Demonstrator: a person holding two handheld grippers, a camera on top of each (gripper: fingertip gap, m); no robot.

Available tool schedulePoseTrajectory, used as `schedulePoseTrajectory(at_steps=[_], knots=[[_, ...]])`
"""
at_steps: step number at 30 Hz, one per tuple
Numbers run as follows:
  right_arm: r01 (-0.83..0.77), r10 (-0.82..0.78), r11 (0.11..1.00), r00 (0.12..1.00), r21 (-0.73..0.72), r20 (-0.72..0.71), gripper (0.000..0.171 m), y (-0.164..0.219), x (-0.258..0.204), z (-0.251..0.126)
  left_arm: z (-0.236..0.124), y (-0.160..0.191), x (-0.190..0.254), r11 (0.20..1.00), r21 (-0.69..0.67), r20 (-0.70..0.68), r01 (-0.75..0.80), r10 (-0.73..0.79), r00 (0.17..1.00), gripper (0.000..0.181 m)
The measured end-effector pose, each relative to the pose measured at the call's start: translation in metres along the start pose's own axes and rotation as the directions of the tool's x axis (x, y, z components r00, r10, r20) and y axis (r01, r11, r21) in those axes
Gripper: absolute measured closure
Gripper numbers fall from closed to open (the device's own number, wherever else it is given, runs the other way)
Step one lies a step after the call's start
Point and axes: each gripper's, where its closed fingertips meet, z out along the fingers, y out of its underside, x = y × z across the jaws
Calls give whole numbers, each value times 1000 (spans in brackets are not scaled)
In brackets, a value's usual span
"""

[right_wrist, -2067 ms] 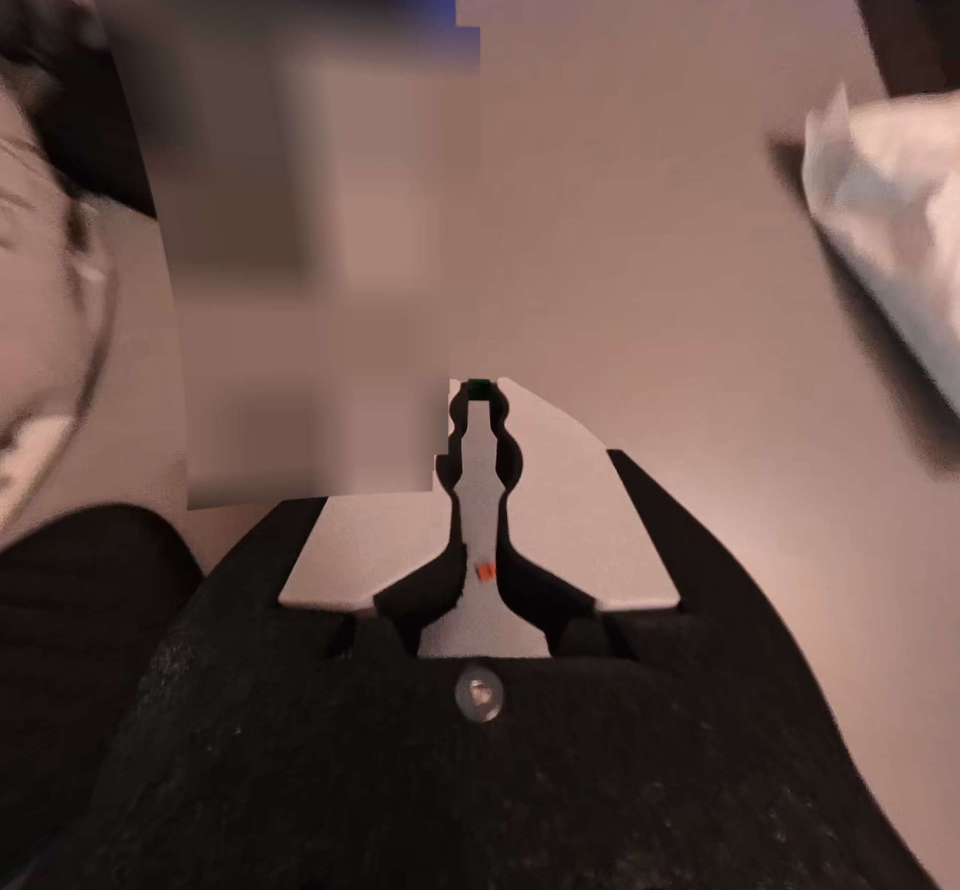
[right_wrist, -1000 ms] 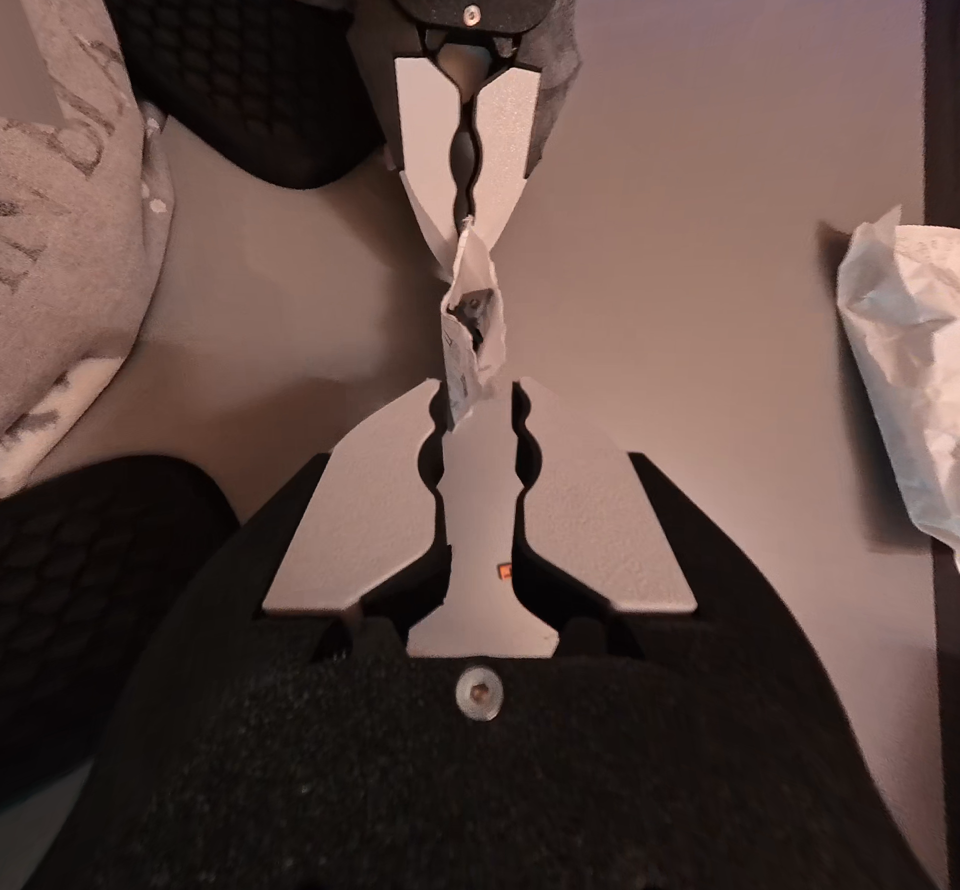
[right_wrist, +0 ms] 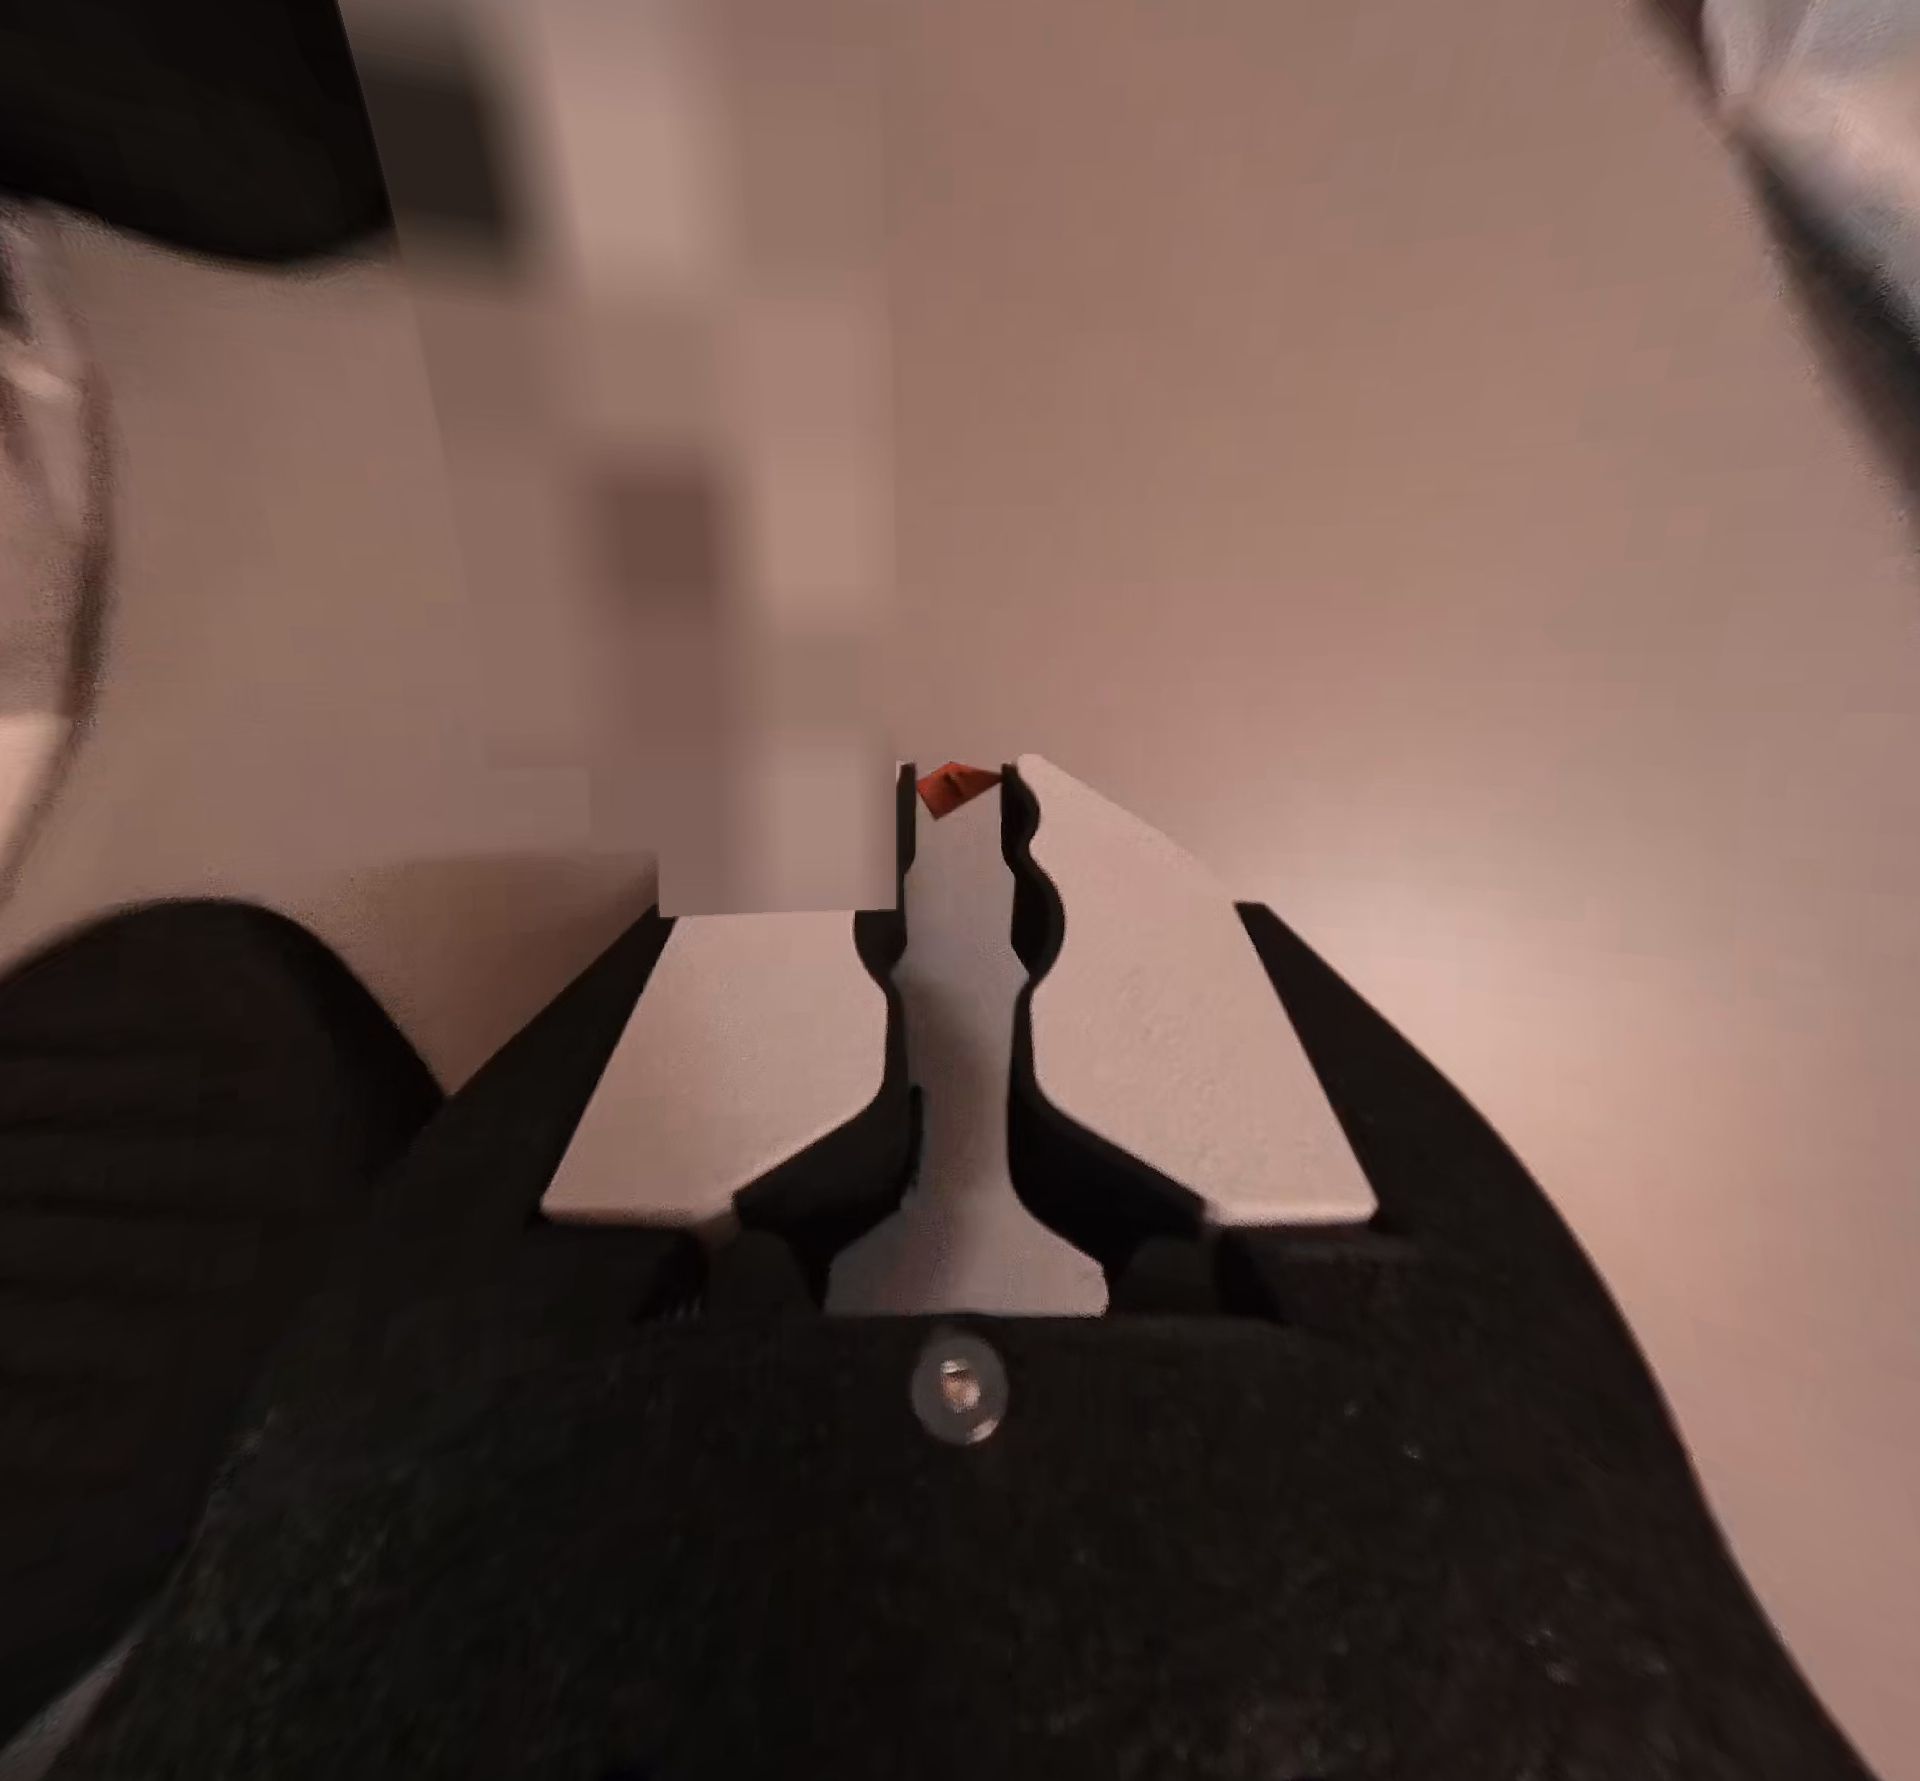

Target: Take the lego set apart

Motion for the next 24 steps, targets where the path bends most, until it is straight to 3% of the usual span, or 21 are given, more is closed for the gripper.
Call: schedulePoseTrajectory(at_steps=[3,6,14,24], knots=[[95,-104,984,993,149,48,156,-59,-24,-9,0,0,0,1000,-1,1,0,0,1000,181],[174,-187,971,980,165,70,156,-84,-40,-1,0,0,0,1000,-3,6,-7,7,1000,181],[230,-233,972,968,44,90,152,-66,-43,32,0,0,1,1000,-4,10,-12,12,1000,181],[160,-165,979,986,127,30,145,-64,-38,5,0,0,-1,1000,3,14,-5,5,1000,181]])
